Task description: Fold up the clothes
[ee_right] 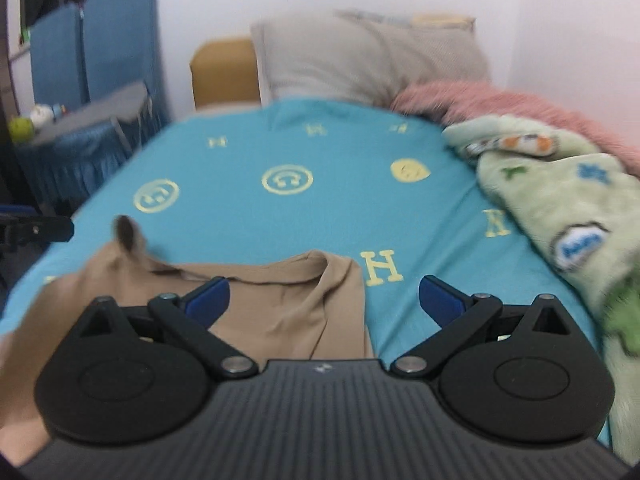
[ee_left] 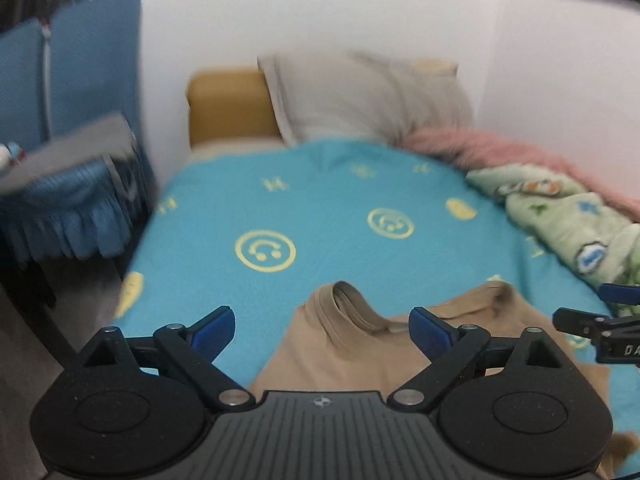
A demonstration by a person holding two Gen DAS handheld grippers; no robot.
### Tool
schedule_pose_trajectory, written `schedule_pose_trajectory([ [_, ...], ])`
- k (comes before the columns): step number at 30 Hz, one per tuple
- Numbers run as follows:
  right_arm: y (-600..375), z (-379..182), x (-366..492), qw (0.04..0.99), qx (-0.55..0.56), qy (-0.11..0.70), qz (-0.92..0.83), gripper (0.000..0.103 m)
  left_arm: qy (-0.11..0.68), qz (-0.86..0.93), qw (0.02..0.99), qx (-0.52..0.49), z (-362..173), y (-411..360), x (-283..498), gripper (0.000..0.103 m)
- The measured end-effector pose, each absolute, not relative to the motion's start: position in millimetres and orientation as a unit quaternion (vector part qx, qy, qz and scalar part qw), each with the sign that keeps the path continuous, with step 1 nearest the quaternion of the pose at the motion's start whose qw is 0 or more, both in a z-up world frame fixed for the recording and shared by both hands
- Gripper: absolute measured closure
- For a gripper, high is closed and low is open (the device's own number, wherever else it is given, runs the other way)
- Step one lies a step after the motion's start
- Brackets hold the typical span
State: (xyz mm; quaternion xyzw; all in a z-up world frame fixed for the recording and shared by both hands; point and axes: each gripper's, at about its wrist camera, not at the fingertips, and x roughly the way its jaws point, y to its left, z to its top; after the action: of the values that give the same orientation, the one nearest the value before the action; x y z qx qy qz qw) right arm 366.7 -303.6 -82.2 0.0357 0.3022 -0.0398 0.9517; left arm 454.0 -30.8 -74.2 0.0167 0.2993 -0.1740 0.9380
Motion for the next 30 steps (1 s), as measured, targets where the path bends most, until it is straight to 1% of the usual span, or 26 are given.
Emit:
schedule_pose_trajectory([
  [1, -301.7, -76.7, 351.6, 0.956, 0.037, 0.288, -0.044, 0.000, 0.283, -0.170, 0.944, 0.014, -70.5, -23.8, 433.3, 0.008],
  [4, -294.7, -57.1, 301.1, 0.965, 0.046, 0.252, -0.060, 0.000, 0.271, -0.164, 0.948, -0.022, -57.1, -4.4, 367.0, 0.008],
  [8, -284.5, -27.8, 228.1, 0.969, 0.056, 0.229, -0.067, 0.000, 0.269, -0.165, 0.946, -0.075, -43.7, 29.0, 278.9, 0.007],
  [9, -282.8, -21.2, 210.0, 0.970, 0.061, 0.226, -0.066, 0.000, 0.272, -0.162, 0.945, -0.085, -42.6, 36.9, 261.9, 0.007],
  [11, -279.4, -9.1, 175.0, 0.971, 0.071, 0.220, -0.064, 0.000, 0.320, -0.147, 0.930, -0.103, -39.3, 52.4, 249.5, 0.008],
  [12, -277.9, -5.4, 159.8, 0.970, 0.081, 0.221, -0.064, 0.000, 0.352, -0.142, 0.918, -0.116, -36.2, 59.5, 248.6, 0.009],
  [14, -276.0, -0.4, 133.1, 0.968, 0.100, 0.223, -0.064, 0.000, 0.368, -0.128, 0.908, -0.152, -29.9, 77.4, 247.0, 0.009],
  [18, -282.5, -12.8, 113.8, 0.959, 0.148, 0.230, -0.071, 0.000, 0.385, -0.110, 0.885, -0.237, -35.9, 121.0, 259.5, 0.010],
  [20, -285.8, -19.0, 104.1, 0.954, 0.172, 0.234, -0.074, 0.000, 0.383, -0.090, 0.880, -0.267, -50.4, 139.1, 267.9, 0.012],
  [23, -290.7, -29.3, 92.9, 0.946, 0.205, 0.241, -0.079, 0.000, 0.394, -0.068, 0.860, -0.317, -80.7, 159.0, 288.3, 0.020],
  [24, -291.9, -35.0, 96.9, 0.943, 0.207, 0.246, -0.082, 0.000, 0.400, -0.058, 0.854, -0.327, -90.6, 164.4, 294.2, 0.025],
  [25, -292.6, -40.2, 100.5, 0.941, 0.208, 0.251, -0.086, 0.000, 0.401, -0.053, 0.854, -0.326, -98.1, 166.1, 299.8, 0.028],
  [30, -298.6, -64.3, 125.1, 0.933, 0.221, 0.270, -0.090, 0.000, 0.406, -0.043, 0.860, -0.305, -131.2, 168.4, 326.7, 0.037],
])
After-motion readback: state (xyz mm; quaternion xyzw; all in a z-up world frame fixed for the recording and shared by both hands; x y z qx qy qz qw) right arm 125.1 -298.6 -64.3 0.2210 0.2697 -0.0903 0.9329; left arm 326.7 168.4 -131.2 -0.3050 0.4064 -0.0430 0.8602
